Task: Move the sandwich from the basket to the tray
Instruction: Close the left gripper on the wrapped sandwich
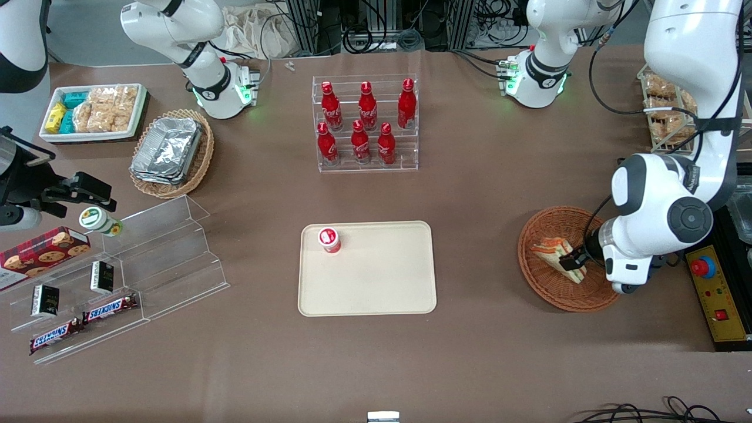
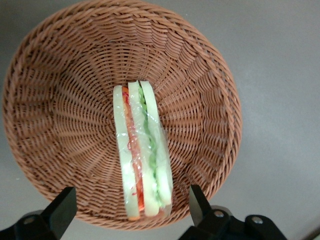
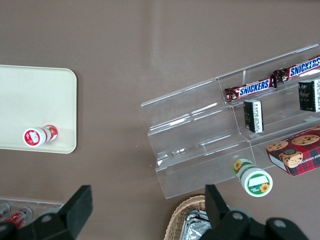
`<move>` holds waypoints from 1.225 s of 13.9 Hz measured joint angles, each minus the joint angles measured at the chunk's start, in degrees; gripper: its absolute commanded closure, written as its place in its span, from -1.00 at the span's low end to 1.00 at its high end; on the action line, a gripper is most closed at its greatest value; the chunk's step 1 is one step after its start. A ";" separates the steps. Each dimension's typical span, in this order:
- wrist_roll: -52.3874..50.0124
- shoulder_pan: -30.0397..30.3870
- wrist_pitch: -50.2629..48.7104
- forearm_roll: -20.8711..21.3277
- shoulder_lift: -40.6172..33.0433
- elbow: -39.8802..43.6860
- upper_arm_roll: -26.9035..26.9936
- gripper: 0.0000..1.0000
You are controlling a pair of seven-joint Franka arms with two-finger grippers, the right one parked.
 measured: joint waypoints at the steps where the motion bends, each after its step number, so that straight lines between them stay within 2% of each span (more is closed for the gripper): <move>1: -0.91 -0.03 1.53 0.00 0.37 -0.72 0.00 -1.00; 5: -2.08 -0.03 6.93 -0.01 0.92 -4.47 0.00 -0.99; 10: -3.25 -0.03 9.53 -0.01 2.31 -5.25 0.00 -0.95; 12: -3.39 -0.03 9.78 -0.01 2.75 -5.31 0.00 -0.72; 13: -3.51 -0.03 9.88 -0.01 2.86 -5.31 0.00 -0.55; 17: -3.60 -0.03 9.91 0.00 2.85 -5.32 0.00 0.41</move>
